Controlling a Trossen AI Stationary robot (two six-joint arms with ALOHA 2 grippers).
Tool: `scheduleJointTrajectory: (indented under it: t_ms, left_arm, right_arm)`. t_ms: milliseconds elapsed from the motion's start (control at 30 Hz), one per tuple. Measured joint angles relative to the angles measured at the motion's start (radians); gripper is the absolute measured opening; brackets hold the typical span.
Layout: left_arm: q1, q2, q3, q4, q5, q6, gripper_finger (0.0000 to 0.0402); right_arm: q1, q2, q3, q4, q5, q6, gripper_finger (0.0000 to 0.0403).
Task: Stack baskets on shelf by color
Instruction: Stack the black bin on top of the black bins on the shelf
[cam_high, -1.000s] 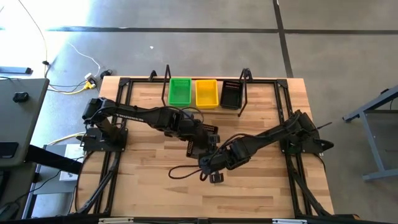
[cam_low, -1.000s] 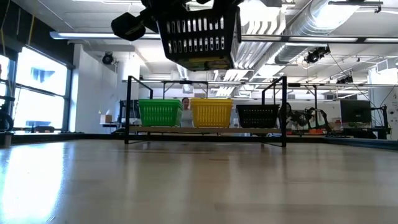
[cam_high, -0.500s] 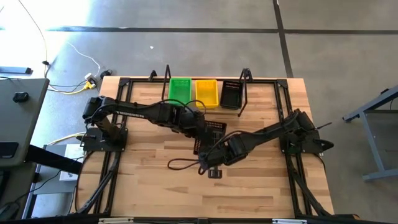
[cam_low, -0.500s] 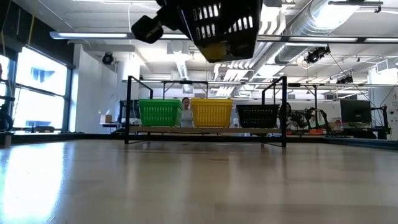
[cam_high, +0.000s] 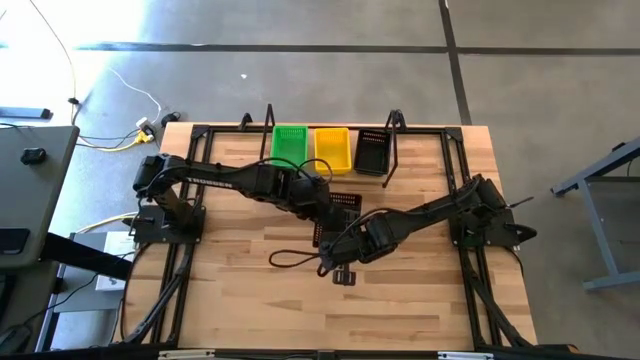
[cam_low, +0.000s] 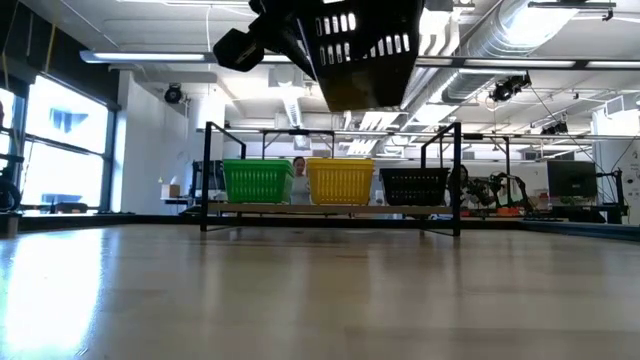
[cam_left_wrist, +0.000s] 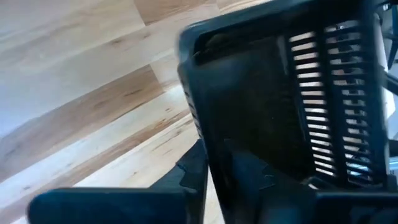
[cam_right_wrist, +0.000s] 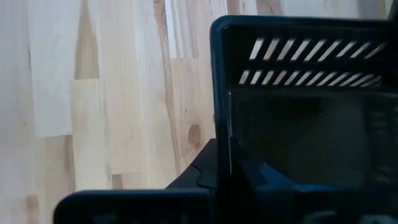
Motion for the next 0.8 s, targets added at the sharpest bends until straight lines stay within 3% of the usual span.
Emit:
scheduleJointTrajectory:
  t_ms: [367,800]
  left_arm:
    - [0.029,0.0,0.0,0.002,0.019,0.143,0.0114]
    - [0.092,-0.048,0.0,0.001,0.019,0.333,0.0105]
  right_arm:
    - [0.004,0.0,0.0,-0.065,-0.014,0.143,0.0]
    - [0.055,0.0,0.0,-0.172,-0.004,0.217,0.0]
